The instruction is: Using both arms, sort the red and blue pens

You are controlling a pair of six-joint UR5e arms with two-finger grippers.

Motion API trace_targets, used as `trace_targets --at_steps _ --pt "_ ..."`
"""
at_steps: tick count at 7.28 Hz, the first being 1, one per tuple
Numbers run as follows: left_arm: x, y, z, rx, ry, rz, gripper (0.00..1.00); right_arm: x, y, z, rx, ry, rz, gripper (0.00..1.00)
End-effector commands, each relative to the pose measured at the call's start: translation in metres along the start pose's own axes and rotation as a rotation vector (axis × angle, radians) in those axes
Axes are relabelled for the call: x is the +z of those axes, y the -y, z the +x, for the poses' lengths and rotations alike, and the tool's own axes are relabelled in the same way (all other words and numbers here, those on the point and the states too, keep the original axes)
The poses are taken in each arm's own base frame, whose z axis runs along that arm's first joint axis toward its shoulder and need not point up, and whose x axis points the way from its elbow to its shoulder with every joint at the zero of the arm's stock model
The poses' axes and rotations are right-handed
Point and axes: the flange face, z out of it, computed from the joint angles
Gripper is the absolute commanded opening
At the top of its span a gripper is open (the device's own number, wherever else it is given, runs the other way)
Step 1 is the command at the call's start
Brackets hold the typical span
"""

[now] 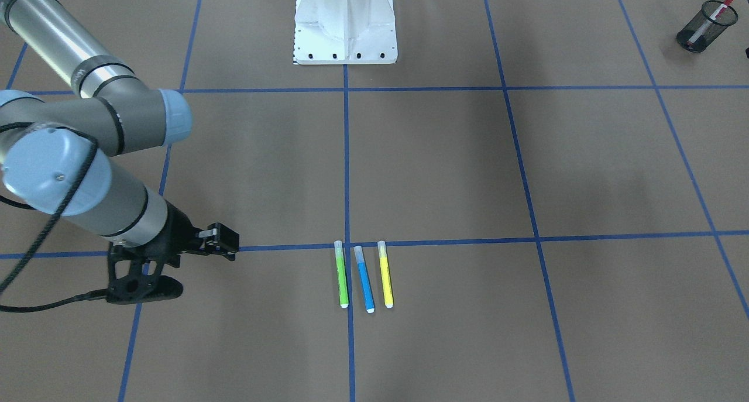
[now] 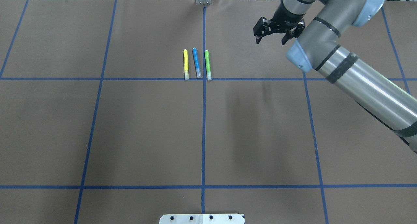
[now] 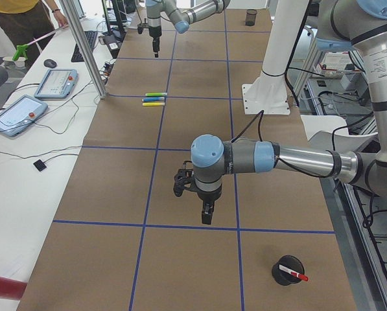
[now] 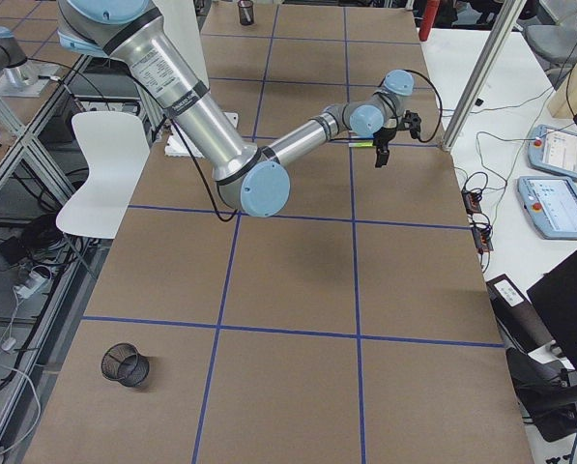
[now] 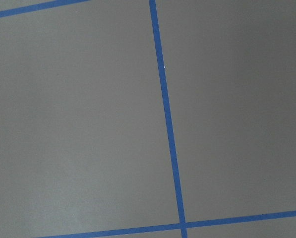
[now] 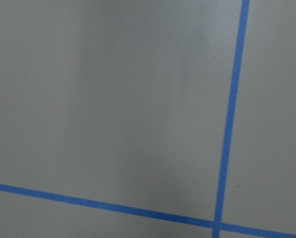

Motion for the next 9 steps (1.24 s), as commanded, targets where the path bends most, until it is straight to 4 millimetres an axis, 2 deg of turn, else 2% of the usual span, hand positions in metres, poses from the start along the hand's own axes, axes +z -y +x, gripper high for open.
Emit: trace_targets --at_steps 1,2,3,4,5,6,9 --pt "0.007 0.001 -0.005 0.001 -0.009 -0.001 1.00 0.032 -0.017 -0.107 0.081 -0.018 0.018 0.99" --pt "0.016 0.001 -0.013 0.003 -0.016 0.003 1.00 0.046 -0.017 -0.154 0.113 -0.053 0.046 0.99" --pt "0.025 0.002 -0.021 0.005 -0.016 0.005 1.00 0.056 -0.014 -0.189 0.123 -0.077 0.046 0.98" --pt "0.030 0.002 -0.024 0.002 -0.030 0.004 1.00 0.060 -0.018 -0.204 0.113 -0.082 0.049 0.90" --pt "0.030 0.002 -0.024 0.002 -0.030 0.004 1.00 0.074 -0.029 -0.215 0.096 -0.109 0.074 0.73" --pt "0.031 0.001 -0.025 0.001 -0.030 0.003 1.00 0.085 -0.033 -0.214 0.088 -0.120 0.064 0.62" --pt "0.031 0.001 -0.025 0.001 -0.030 0.003 1.00 0.117 -0.043 -0.209 -0.044 -0.154 0.020 0.55"
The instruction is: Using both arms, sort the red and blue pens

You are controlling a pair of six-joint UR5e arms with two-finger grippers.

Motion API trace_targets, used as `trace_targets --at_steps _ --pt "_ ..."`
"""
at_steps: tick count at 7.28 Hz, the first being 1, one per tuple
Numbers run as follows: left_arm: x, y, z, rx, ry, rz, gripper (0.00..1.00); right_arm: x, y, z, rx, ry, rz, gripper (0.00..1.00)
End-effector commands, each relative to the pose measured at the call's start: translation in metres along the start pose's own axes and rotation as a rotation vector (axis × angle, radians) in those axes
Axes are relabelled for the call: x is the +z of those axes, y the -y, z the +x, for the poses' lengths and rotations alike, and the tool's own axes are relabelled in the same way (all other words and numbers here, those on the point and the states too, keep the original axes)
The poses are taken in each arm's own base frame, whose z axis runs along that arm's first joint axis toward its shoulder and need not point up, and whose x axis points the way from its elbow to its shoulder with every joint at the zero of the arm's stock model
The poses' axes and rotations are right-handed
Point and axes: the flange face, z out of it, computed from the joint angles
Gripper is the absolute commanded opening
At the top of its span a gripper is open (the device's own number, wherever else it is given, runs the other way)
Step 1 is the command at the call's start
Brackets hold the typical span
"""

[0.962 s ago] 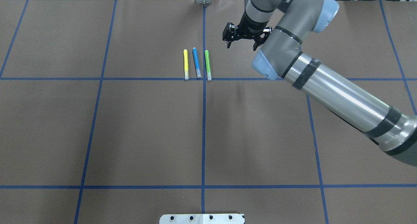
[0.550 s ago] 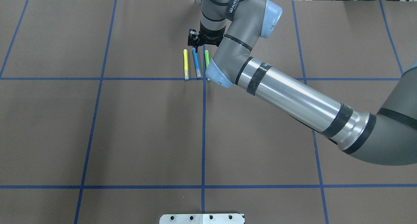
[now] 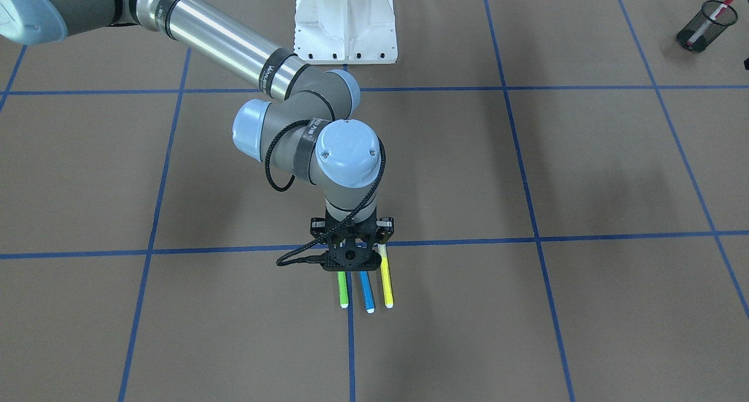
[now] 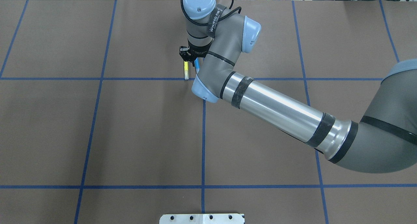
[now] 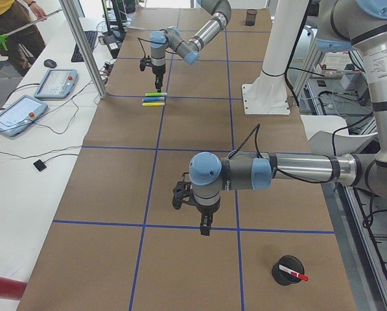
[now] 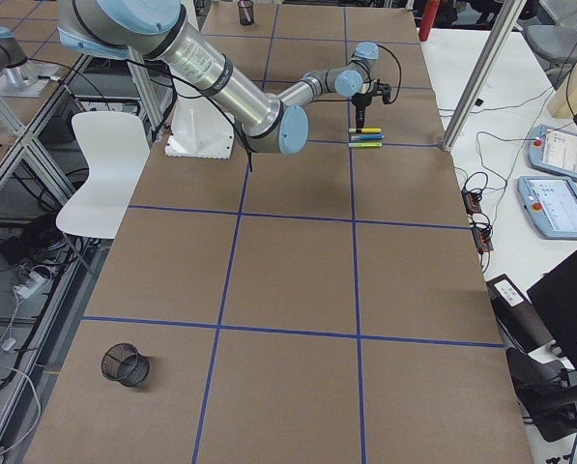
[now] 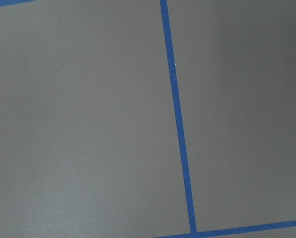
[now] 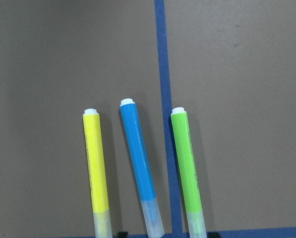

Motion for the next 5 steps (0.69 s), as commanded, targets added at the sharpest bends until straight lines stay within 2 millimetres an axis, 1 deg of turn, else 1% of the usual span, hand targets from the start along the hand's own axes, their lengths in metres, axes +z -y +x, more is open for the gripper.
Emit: trace_targets --at_steps 1,2,3,4,5 --pt "0.000 0.000 0.000 -0.001 0.000 0.000 1.00 0.028 0.001 0.006 -0.097 0.000 -0.005 0.54" --pt "0.000 0.000 0.000 -0.001 0.000 0.000 1.00 0.041 0.002 0.004 -0.110 0.020 0.001 0.52" --pt "0.000 0.000 0.000 0.000 0.000 -0.001 1.00 0.040 0.005 -0.004 -0.110 0.018 -0.001 0.51" --pt "0.000 0.000 0.000 -0.001 0.000 0.000 1.00 0.036 0.005 -0.008 -0.112 0.023 0.001 0.51" --pt "0.000 0.000 0.000 -0.001 0.000 0.000 1.00 0.038 0.002 -0.010 -0.114 0.023 -0.002 0.50"
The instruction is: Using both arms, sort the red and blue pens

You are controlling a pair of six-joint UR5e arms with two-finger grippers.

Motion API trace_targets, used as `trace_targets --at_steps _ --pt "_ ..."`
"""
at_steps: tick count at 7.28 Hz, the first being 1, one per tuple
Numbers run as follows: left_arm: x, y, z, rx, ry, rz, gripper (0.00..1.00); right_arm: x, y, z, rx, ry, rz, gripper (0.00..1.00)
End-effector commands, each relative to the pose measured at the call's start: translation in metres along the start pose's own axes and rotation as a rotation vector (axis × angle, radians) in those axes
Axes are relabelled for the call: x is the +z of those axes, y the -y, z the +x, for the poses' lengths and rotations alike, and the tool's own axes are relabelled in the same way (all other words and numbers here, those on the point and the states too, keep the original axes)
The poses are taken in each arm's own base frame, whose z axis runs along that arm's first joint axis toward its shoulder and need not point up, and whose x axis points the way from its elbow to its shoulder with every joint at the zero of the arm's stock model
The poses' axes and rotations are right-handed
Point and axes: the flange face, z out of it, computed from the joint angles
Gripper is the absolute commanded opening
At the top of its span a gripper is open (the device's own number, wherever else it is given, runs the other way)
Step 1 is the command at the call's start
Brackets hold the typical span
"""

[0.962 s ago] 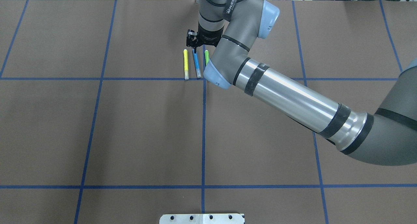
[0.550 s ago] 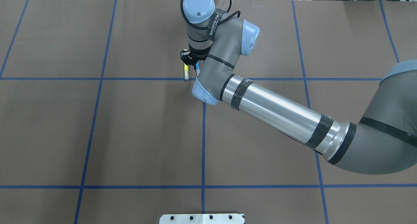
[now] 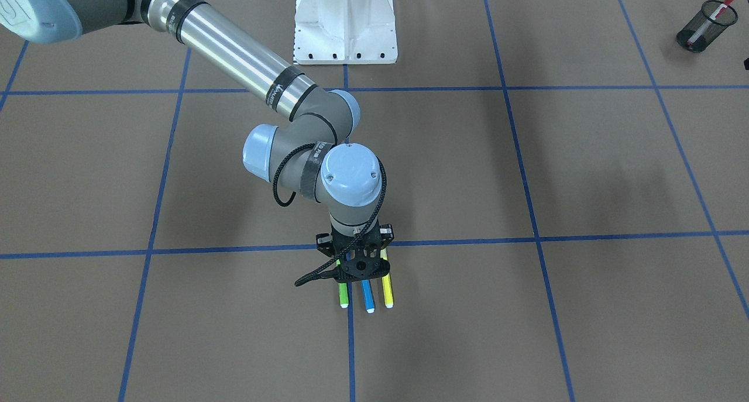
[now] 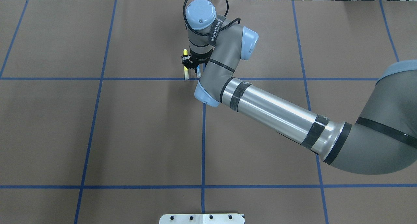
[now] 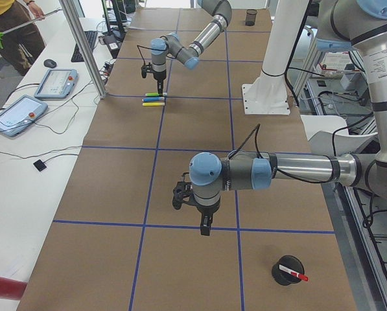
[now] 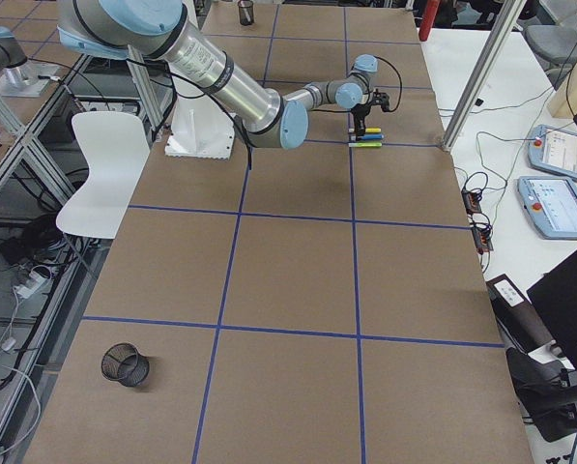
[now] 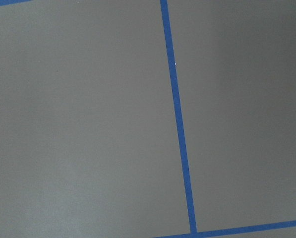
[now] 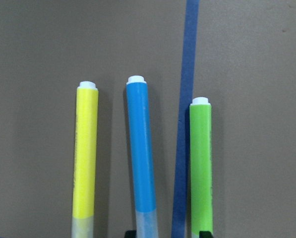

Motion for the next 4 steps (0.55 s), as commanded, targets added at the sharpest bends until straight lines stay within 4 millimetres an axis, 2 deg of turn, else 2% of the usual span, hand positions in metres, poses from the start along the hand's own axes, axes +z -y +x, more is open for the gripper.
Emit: trace_targets --at_steps 1,4 --pt "0.0003 0.0001 0.0003 0.001 0.000 -0.001 1.00 0.0054 -0.0063 -0.0066 -0.009 0.001 -0.007 0.50" --pt "0.0003 0.0001 0.0003 0.001 0.000 -0.001 1.00 0.0143 -0.0092 -0.0039 -0.028 -0.012 -0.019 0.45"
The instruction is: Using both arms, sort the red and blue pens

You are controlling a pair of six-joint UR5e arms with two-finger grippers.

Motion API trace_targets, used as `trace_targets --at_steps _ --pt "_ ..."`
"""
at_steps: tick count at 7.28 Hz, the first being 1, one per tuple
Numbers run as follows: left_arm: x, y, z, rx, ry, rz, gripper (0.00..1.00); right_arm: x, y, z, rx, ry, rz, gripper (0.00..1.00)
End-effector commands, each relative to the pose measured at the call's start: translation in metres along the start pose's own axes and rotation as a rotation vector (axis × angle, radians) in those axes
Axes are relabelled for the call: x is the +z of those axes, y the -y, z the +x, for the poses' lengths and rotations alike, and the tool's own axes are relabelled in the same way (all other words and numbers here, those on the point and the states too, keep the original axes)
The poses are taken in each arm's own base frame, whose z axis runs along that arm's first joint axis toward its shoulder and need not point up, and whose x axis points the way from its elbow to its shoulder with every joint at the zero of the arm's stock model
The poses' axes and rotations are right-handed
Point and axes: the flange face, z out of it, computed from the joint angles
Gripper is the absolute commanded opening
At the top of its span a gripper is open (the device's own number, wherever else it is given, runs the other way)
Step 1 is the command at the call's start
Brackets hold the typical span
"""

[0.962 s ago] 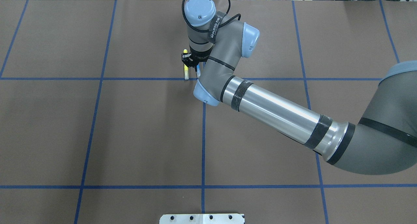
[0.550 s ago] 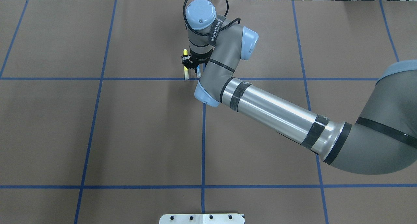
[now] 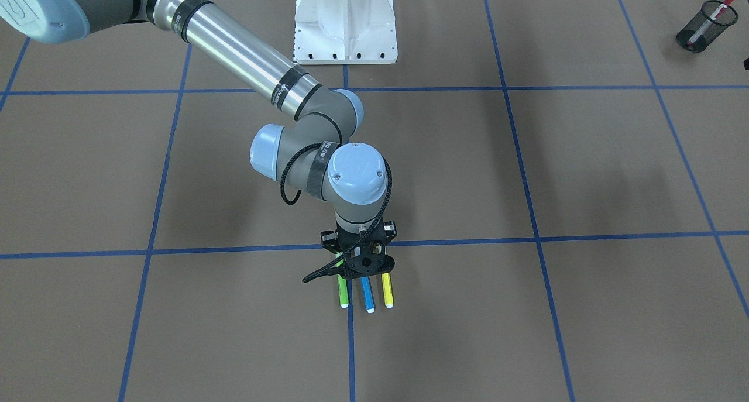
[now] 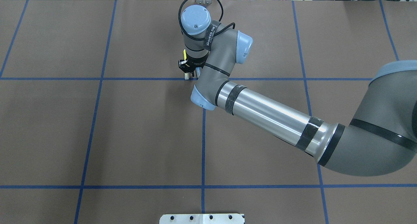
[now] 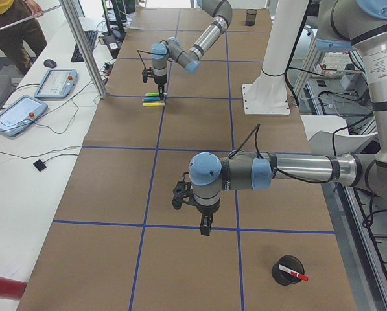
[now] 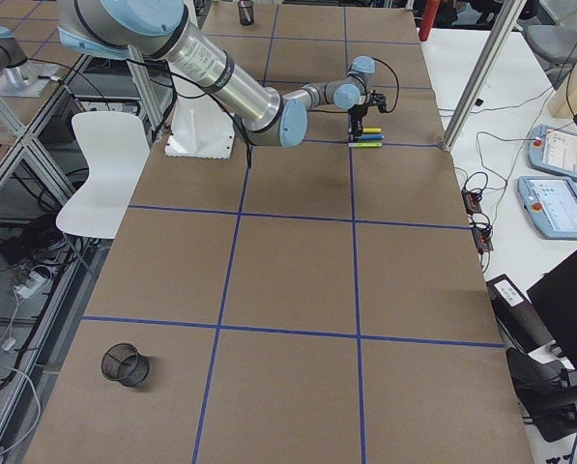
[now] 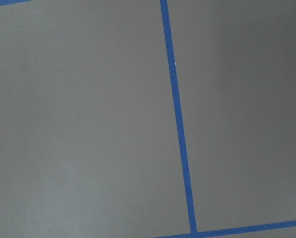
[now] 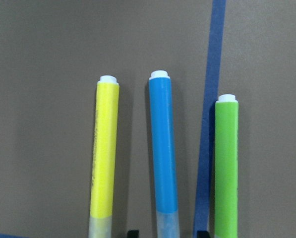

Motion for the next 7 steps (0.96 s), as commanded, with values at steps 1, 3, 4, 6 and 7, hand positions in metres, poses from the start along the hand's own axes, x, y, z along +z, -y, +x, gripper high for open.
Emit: trace_targets --at_steps 1,3,4,6,7 --pt "-0.0003 -0.0002 -0.0003 -0.001 0.000 0.001 1.00 0.0033 0.0004 0.0027 -0.018 -0.007 -0.003 0.43" --pt "-0.0005 0.0002 0.0005 0.001 0.000 0.001 1.00 0.0039 -0.0007 0.0019 -0.022 -0.006 -0.005 0.40" --pt "-0.0009 0.0000 0.0002 0.002 0.000 0.002 1.00 0.0039 -0.0007 0.0019 -0.022 -0.006 -0.005 0.39" --pt "-0.0005 0.0002 0.0005 0.003 0.000 0.001 1.00 0.0058 -0.0026 0.0007 -0.024 -0.007 -0.008 0.39" --pt "-0.0005 0.0002 0.0005 0.003 0.000 0.001 1.00 0.0049 -0.0024 -0.0002 -0.025 -0.006 -0.007 0.39"
